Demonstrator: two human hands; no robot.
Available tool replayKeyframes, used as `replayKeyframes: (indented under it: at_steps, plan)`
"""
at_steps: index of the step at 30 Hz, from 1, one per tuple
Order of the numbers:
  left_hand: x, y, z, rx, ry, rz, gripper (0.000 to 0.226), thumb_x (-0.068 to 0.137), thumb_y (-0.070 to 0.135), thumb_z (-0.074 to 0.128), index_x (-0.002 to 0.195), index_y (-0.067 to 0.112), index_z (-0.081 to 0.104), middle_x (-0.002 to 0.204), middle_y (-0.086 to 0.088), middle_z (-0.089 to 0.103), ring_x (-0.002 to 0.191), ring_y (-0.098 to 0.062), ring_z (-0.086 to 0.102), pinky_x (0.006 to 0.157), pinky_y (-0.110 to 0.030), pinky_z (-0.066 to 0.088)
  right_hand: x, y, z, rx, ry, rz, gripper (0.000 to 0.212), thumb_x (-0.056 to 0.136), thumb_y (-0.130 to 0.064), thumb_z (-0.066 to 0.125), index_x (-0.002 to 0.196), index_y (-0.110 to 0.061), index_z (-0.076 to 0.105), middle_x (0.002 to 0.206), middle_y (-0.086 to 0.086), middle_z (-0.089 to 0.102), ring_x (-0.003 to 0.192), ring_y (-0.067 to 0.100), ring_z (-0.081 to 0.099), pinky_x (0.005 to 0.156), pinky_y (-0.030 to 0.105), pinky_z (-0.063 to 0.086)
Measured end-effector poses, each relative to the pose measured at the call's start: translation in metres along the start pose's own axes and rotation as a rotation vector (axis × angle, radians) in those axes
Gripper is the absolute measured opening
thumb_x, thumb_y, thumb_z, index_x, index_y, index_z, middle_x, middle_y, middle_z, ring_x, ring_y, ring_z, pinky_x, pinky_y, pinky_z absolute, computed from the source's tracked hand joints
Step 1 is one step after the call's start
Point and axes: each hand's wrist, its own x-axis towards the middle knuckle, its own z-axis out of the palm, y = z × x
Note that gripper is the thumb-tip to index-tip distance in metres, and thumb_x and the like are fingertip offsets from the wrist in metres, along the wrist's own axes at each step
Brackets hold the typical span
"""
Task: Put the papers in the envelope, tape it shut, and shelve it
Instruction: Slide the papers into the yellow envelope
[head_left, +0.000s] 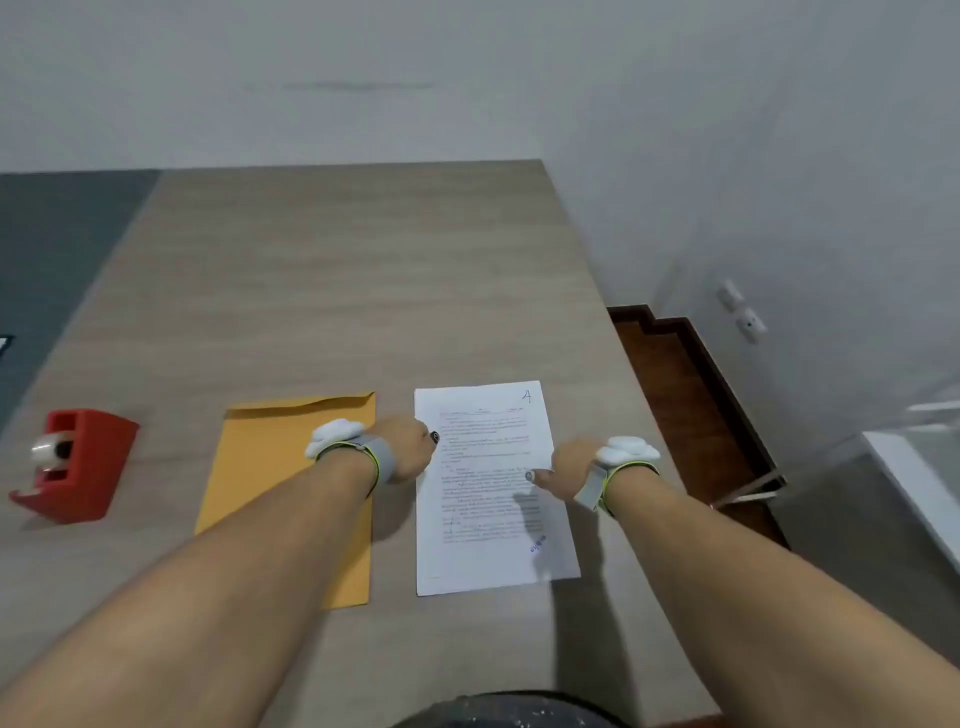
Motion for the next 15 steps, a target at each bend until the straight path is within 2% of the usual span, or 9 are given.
replayKeyframes:
  at_steps: [1,4,5,7,8,10,12,15]
  plan:
    - [0.003,0.0,0.006,0.015,-0.038,-0.018,0.044,0.107,0.032,0.029,0.072,0.013,0.047,0.089,-0.015,0.058,0.072,-0.023,0.047,0.068,-0.032,0.035,0.001,0.002,0.005,0.032,-0.014,-0.017,0.058,0.097,-0.059,0.036,0.067,-0.012,0.052,0.075,0.004,0.053,0.077,0.027,0.052,0.076,0.029,0.042]
    - [0.015,-0.005,0.018,-0.005,-0.066,-0.112,0.038,0.108,0.027,0.028,0.086,0.008,0.053,0.106,-0.021,0.065,0.082,-0.029,0.05,0.073,-0.032,0.038,0.005,0.008,0.01,0.109,-0.016,0.015,0.048,0.1,-0.05,0.04,0.087,-0.011,0.065,0.067,0.0,0.048,0.077,0.023,0.05,0.071,0.026,0.034]
    - [0.017,-0.005,0.019,-0.019,-0.064,-0.123,0.038,0.107,0.026,0.028,0.087,0.009,0.054,0.108,-0.021,0.066,0.083,-0.03,0.051,0.073,-0.032,0.04,0.004,0.009,0.009,0.126,0.007,0.018,0.047,0.1,-0.049,0.041,0.084,-0.011,0.064,0.067,0.001,0.049,0.076,0.023,0.05,0.069,0.025,0.034]
    - [0.024,-0.008,0.022,-0.054,-0.054,-0.155,0.04,0.107,0.026,0.029,0.084,0.01,0.057,0.102,-0.02,0.068,0.08,-0.031,0.055,0.068,-0.032,0.038,0.009,0.012,0.01,0.153,0.034,0.042,0.045,0.099,-0.047,0.043,0.074,-0.013,0.058,0.067,0.002,0.051,0.073,0.024,0.051,0.062,0.025,0.034]
    - [0.026,-0.008,0.022,-0.068,-0.058,-0.18,0.041,0.106,0.025,0.029,0.08,0.009,0.057,0.091,-0.016,0.066,0.075,-0.029,0.055,0.063,-0.032,0.036,0.016,0.014,0.011,0.175,0.046,0.065,0.044,0.097,-0.047,0.045,0.071,-0.013,0.055,0.067,0.003,0.052,0.072,0.025,0.052,0.058,0.026,0.034]
    - [0.033,-0.01,0.025,-0.175,-0.061,-0.242,0.04,0.105,0.025,0.032,0.074,0.011,0.055,0.079,-0.01,0.061,0.067,-0.026,0.055,0.061,-0.031,0.041,0.027,0.015,0.013,0.241,0.057,0.147,0.04,0.094,-0.047,0.05,0.073,-0.013,0.054,0.069,0.003,0.055,0.068,0.026,0.053,0.053,0.026,0.035]
    - [0.04,-0.012,0.029,-0.34,-0.083,-0.323,0.032,0.101,0.023,0.038,0.084,0.008,0.06,0.089,-0.013,0.069,0.075,-0.03,0.064,0.068,-0.032,0.052,0.04,0.015,0.019,0.309,0.059,0.235,0.039,0.088,-0.048,0.054,0.069,-0.014,0.055,0.064,0.002,0.056,0.06,0.025,0.053,0.048,0.023,0.033]
    - [0.046,-0.017,0.033,-0.629,-0.094,-0.46,0.023,0.094,0.014,0.044,0.085,0.005,0.063,0.089,-0.016,0.075,0.071,-0.034,0.072,0.054,-0.03,0.054,0.054,0.015,0.026,0.436,0.017,0.356,0.046,0.075,-0.057,0.054,0.06,-0.014,0.059,0.054,-0.004,0.059,0.05,0.019,0.054,0.053,0.024,0.039]
